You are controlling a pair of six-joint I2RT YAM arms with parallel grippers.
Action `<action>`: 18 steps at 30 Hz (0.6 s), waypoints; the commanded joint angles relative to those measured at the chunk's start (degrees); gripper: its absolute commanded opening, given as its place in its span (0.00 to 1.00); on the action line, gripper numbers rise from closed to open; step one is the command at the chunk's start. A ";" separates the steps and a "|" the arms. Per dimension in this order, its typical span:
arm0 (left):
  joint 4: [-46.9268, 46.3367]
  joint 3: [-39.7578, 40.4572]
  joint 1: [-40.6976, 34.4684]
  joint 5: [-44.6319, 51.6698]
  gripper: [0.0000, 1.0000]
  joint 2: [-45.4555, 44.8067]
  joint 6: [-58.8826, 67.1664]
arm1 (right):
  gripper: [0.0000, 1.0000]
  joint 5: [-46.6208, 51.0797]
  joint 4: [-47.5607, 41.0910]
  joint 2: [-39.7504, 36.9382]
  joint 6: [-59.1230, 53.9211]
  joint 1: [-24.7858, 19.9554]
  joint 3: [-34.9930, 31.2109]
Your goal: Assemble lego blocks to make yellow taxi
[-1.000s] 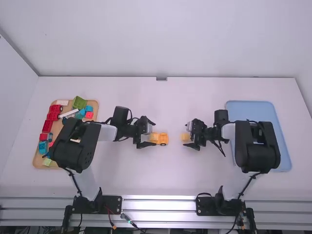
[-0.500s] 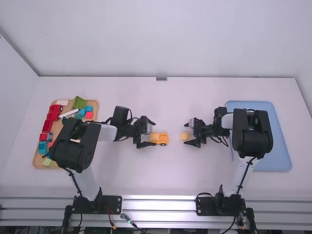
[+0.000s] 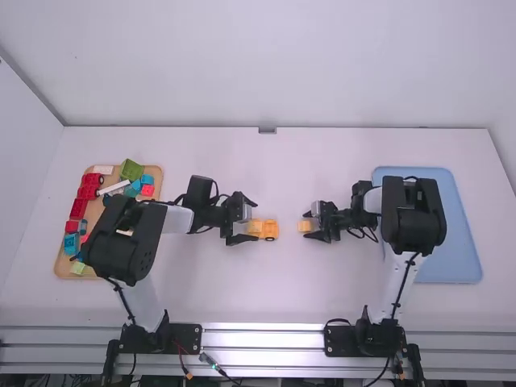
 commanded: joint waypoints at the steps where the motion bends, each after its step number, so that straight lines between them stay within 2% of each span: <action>1: -0.04 0.31 -0.15 1.90 0.99 0.44 -0.15 | 0.60 -1.64 -0.17 0.68 -0.07 0.04 0.76; 2: 0.00 0.31 -0.15 1.90 0.99 0.44 -0.13 | 0.55 -1.62 -0.17 0.68 -0.07 0.04 0.76; 3: 0.00 0.31 -0.15 1.90 0.99 0.44 -0.13 | 0.55 -1.62 -0.17 0.68 -0.04 0.04 0.76; 5: 0.00 0.31 -0.13 1.92 0.99 0.44 -0.15 | 0.43 -1.66 -0.20 0.68 0.15 0.09 0.72; 8: -0.07 0.31 -0.15 1.90 0.99 0.44 -0.17 | 0.31 -1.31 -0.17 0.68 0.20 1.01 0.72; 18: -1.66 0.31 -0.15 1.60 0.99 1.01 -0.37 | 0.22 -0.98 -2.29 0.44 2.19 2.21 2.03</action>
